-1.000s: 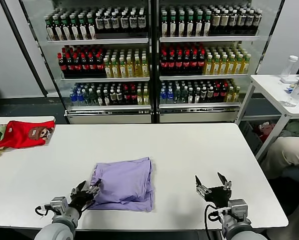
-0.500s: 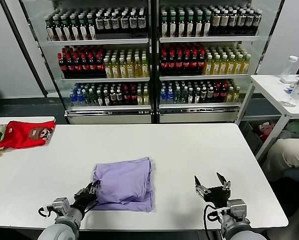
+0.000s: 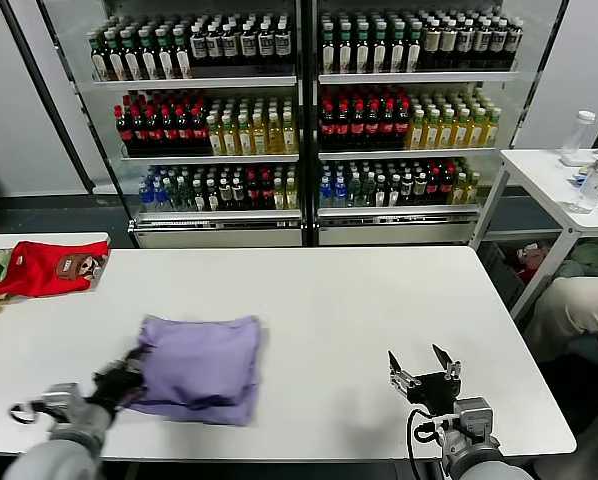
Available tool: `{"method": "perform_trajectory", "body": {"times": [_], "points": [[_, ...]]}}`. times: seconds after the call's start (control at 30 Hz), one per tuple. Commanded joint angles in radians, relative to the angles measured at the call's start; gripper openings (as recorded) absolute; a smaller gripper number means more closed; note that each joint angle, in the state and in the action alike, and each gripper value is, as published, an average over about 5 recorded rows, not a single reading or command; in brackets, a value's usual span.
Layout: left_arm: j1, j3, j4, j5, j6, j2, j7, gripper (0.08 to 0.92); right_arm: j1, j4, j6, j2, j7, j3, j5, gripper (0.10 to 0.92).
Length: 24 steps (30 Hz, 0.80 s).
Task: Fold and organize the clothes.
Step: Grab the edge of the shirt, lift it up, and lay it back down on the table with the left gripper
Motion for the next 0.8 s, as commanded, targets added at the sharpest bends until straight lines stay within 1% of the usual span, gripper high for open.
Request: {"method": "perform_trajectory", "body": {"times": [0.03,0.1,0.17,0.2,0.27,0.33,0.37,0.47,0.53,0.6,0.63,0.7,0.8], "points": [[0.021,-0.433,0.092,-0.124,0.044,0.298,0.098,0.106,0.003,0.004,0.003,-0.005,-0.002,0.011,0.003,0.823],[0.017,-0.458,0.119,-0.132,0.044,0.35,0.108,0.106,0.004,0.006,0.004,-0.006,-0.003,0.016,0.004,0.823],[0.005,-0.454,0.118,-0.137,0.044,0.387,0.109,0.106,0.004,0.008,0.004,-0.005,-0.004,0.019,0.004,0.823],[-0.001,-0.44,0.1,-0.138,0.045,0.395,0.106,0.106,0.003,0.009,0.004,-0.004,-0.004,0.021,0.004,0.823],[-0.004,-0.377,0.03,-0.139,0.045,0.38,0.096,0.106,-0.001,0.011,0.005,-0.003,-0.005,0.027,0.004,0.823],[0.006,-0.27,-0.077,-0.135,0.045,0.326,0.079,0.106,-0.007,0.012,0.005,0.0,-0.006,0.033,0.003,0.823],[0.014,-0.192,-0.138,-0.128,0.046,0.289,0.067,0.106,-0.01,0.012,0.005,0.001,-0.006,0.037,0.003,0.823],[0.03,0.112,-0.294,-0.037,0.045,0.144,0.037,0.106,-0.019,0.012,0.005,0.005,-0.005,0.044,0.0,0.823],[0.029,0.32,-0.352,0.073,0.044,0.035,0.032,0.106,-0.023,0.013,0.005,0.006,-0.005,0.046,-0.002,0.823],[0.015,0.476,-0.369,0.16,0.043,-0.057,0.041,0.106,-0.027,0.014,0.005,0.007,-0.005,0.045,-0.006,0.823],[0.001,0.531,-0.366,0.188,0.043,-0.1,0.051,0.106,-0.029,0.015,0.004,0.007,-0.005,0.045,-0.008,0.823],[-0.037,0.598,-0.335,0.22,0.04,-0.165,0.071,0.106,-0.032,0.016,0.004,0.008,-0.005,0.043,-0.012,0.823],[-0.102,0.64,-0.246,0.251,0.025,-0.226,0.079,0.106,-0.038,0.02,0.004,0.008,-0.005,0.044,-0.017,0.823]]}}
